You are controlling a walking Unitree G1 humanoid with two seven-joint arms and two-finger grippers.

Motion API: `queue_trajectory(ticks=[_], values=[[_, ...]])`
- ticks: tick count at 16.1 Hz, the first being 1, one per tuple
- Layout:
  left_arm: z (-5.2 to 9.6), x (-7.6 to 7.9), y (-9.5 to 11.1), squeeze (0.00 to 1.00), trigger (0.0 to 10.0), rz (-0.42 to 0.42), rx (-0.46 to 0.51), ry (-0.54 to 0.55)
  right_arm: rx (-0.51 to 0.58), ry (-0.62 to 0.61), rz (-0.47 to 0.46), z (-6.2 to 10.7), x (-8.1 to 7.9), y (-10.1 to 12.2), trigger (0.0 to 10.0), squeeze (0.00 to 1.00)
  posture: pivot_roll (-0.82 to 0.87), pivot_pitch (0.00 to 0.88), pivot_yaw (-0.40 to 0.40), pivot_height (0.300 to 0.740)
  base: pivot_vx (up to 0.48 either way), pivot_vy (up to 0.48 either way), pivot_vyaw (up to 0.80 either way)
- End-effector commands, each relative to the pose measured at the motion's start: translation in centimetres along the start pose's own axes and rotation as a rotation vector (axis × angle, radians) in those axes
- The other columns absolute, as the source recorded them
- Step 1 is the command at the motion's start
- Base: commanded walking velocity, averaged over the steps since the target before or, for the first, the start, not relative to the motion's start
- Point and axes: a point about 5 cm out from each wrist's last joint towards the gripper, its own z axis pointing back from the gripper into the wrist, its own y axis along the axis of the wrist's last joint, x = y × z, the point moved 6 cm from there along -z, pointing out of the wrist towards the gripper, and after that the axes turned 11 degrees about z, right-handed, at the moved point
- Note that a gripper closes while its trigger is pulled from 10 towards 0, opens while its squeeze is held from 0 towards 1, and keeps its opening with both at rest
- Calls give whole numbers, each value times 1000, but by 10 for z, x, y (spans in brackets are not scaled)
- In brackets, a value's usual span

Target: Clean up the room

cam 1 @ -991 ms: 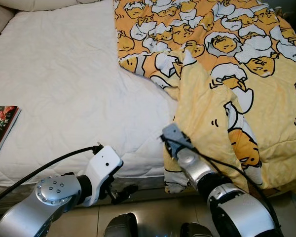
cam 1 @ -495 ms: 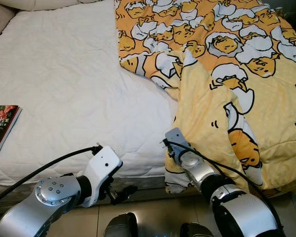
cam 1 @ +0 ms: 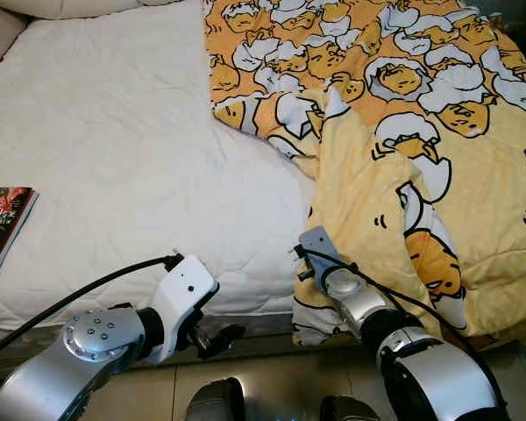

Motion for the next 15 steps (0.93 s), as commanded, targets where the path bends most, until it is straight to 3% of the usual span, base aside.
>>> queue_trajectory(ticks=[1,5,7,8,9,10,11,13,15], values=[[2,1,0,0,10000,-4,1,8,-65,45,-44,2,-8,-22,0,0,152,164,82,740,0,0,0],[0,1,2,0,10000,0,8,10,-23,153,-127,5,-9,-29,0,0,147,164,79,740,0,0,0],[0,0,3,0,10000,1,12,12,71,313,-214,11,-18,-22,0,0,145,165,72,740,0,0,0],[0,0,3,0,10000,4,15,16,244,617,-231,35,-33,-14,0,0,141,164,69,740,0,0,0],[0,0,2,0,10000,5,15,17,288,717,-211,46,-38,-15,0,0,140,163,68,740,0,0,0],[0,0,2,0,10000,6,15,16,298,949,-140,82,-49,-35,0,0,133,160,64,740,0,0,0],[-1,0,2,0,10000,6,15,16,289,1040,-117,98,-55,-44,0,0,132,160,63,740,0,0,0],[-2,2,2,0,10000,9,20,12,220,1253,-50,153,-70,-79,0,0,128,160,63,740,0,0,0],[-3,4,3,0,10000,8,21,6,203,1332,-59,176,-82,-97,0,0,126,155,68,740,0,0,0]])
